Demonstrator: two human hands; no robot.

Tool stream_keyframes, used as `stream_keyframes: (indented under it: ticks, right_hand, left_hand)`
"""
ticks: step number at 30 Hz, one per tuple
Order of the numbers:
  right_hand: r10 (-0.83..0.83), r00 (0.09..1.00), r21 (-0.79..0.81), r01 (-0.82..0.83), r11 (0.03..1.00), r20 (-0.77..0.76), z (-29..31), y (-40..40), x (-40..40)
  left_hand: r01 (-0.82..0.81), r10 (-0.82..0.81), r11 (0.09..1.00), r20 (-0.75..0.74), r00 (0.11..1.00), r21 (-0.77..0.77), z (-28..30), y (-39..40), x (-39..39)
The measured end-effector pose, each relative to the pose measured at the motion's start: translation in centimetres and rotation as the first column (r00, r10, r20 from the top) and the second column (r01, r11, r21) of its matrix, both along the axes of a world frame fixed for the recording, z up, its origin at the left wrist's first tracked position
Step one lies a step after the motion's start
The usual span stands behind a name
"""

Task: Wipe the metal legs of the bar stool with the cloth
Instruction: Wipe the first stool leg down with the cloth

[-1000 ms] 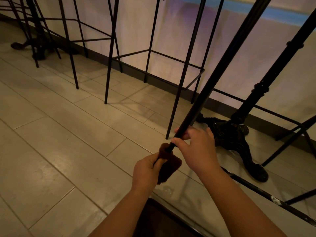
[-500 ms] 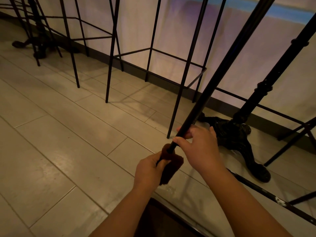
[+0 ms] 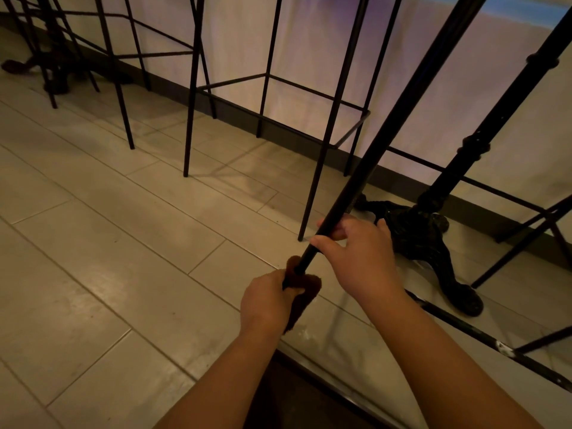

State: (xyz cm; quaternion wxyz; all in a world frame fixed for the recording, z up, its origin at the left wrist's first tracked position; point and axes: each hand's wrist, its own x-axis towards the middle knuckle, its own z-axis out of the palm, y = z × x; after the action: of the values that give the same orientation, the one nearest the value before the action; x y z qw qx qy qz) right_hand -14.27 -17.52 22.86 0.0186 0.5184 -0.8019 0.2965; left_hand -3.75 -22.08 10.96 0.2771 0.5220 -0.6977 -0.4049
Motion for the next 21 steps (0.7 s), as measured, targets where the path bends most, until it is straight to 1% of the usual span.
stream_keyframes:
  ticks: [3,6,8,12,15,21]
  right_hand:
    - [-0.011,1.0,0.02,0.011,1.0,0.013,0.2,0.1,0.2]
    - [-0.011,1.0,0.032,0.011,0.999,0.01,0.4,0.2,0.3]
    - [-0.008,1.0,0.025,0.007,1.0,0.01,0.4,0.1,0.3]
    - [-0.009,1.0,0.018,0.009,1.0,0.004,0.1,0.1,0.2]
    - [-0.006,1.0,0.016,0.006,1.0,0.002,0.1,0.1,0.2]
    - [-0.01,1.0,0.025,0.01,1.0,0.004,0.2,0.2,0.3]
  left_hand:
    - [0.033,-0.033,0.999,0.006,0.999,-0.007,0.0,0.2,0.4]
    - [0.088,-0.089,0.996,-0.07,0.994,-0.016,-0.9,0.7,1.0]
    - [0.112,-0.111,0.994,-0.105,0.988,0.005,-1.6,0.7,1.3]
    - [0.046,-0.037,0.994,-0.091,0.995,0.096,-2.1,-0.1,1.1]
    - [0.002,-0.001,0.997,-0.022,1.0,0.08,-2.7,-0.3,1.6]
    - [0.003,-0.002,0.999,-0.016,1.0,0.051,-3.7,0.6,0.9]
